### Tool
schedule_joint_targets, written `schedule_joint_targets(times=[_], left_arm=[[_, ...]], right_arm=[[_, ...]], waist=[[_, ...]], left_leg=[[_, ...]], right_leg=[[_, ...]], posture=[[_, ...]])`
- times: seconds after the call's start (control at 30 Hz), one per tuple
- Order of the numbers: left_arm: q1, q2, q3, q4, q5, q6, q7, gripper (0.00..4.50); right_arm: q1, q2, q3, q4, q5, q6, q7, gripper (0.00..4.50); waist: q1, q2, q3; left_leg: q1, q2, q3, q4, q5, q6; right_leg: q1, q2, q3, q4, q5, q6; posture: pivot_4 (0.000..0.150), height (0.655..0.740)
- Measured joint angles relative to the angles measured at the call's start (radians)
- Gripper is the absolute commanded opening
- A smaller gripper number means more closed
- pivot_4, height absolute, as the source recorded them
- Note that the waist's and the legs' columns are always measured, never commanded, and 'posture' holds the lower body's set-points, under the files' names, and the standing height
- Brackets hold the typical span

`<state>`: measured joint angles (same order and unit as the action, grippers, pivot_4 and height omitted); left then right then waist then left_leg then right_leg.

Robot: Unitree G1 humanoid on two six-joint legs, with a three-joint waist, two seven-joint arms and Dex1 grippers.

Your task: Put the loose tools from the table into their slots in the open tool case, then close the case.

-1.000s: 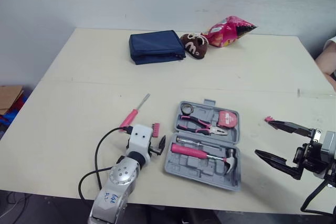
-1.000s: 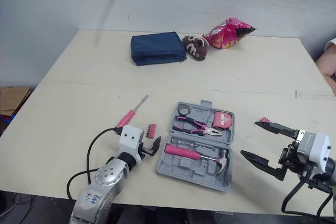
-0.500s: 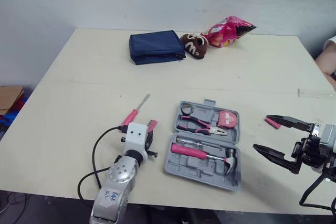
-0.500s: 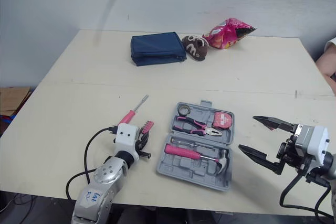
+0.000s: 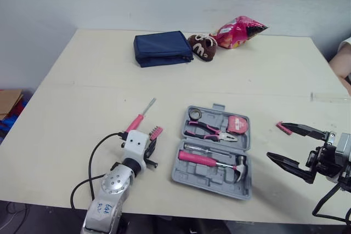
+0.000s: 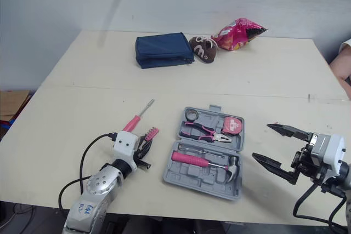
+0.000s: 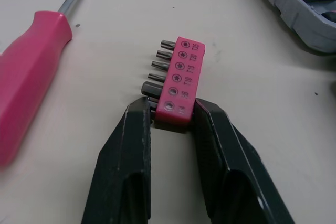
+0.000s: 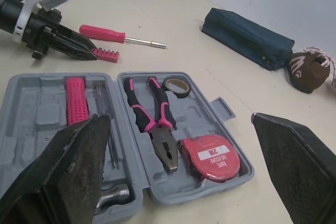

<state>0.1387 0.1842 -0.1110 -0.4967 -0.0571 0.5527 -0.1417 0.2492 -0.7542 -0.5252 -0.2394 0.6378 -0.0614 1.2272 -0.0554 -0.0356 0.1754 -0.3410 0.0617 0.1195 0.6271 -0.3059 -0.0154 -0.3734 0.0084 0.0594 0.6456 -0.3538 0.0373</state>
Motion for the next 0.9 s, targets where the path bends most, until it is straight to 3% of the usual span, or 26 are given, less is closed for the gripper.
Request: schedule_joint_targets(times=[0.23, 0.47, 0.7, 0.9], left_arm=[[0.024, 0.126, 0.147, 0.013, -0.254, -0.136, -0.315, 0.53], [-0.094, 0.431, 0.244, 0.010, -0.476, -0.123, -0.702, 0.53], [-0.205, 0.535, 0.131, -0.035, -0.478, -0.130, -0.849, 0.53], [-0.287, 0.644, -0.034, -0.054, -0.309, -0.162, -0.900, 0.53]], right_arm=[[0.007, 0.013, 0.001, 0.007, -0.006, -0.022, 0.010, 4.50], [0.046, 0.048, 0.008, 0.005, -0.020, -0.051, 0.014, 4.50], [0.135, 0.053, 0.007, -0.082, -0.016, -0.068, 0.034, 4.50], [0.249, 0.048, -0.021, -0.204, 0.031, -0.037, 0.046, 4.50]], waist=[[0.002, 0.000, 0.002], [0.004, 0.004, 0.008], [0.002, 0.007, 0.010], [0.001, 0.007, 0.010]], left_leg=[[-0.002, 0.001, 0.000, 0.000, -0.002, 0.000], [-0.004, 0.001, -0.001, 0.001, -0.003, 0.000], [-0.004, 0.001, -0.001, 0.000, -0.004, -0.002], [-0.005, 0.001, -0.001, 0.001, -0.004, -0.003]], right_leg=[[-0.004, 0.000, -0.002, -0.003, 0.000, 0.000], [-0.003, -0.001, -0.003, -0.004, 0.000, -0.001], [-0.004, 0.000, -0.003, -0.006, -0.001, 0.002], [-0.003, -0.001, -0.003, -0.006, -0.002, 0.002]], posture=[[0.150, 0.7400], [0.150, 0.7400], [0.150, 0.7400], [0.150, 0.7400]])
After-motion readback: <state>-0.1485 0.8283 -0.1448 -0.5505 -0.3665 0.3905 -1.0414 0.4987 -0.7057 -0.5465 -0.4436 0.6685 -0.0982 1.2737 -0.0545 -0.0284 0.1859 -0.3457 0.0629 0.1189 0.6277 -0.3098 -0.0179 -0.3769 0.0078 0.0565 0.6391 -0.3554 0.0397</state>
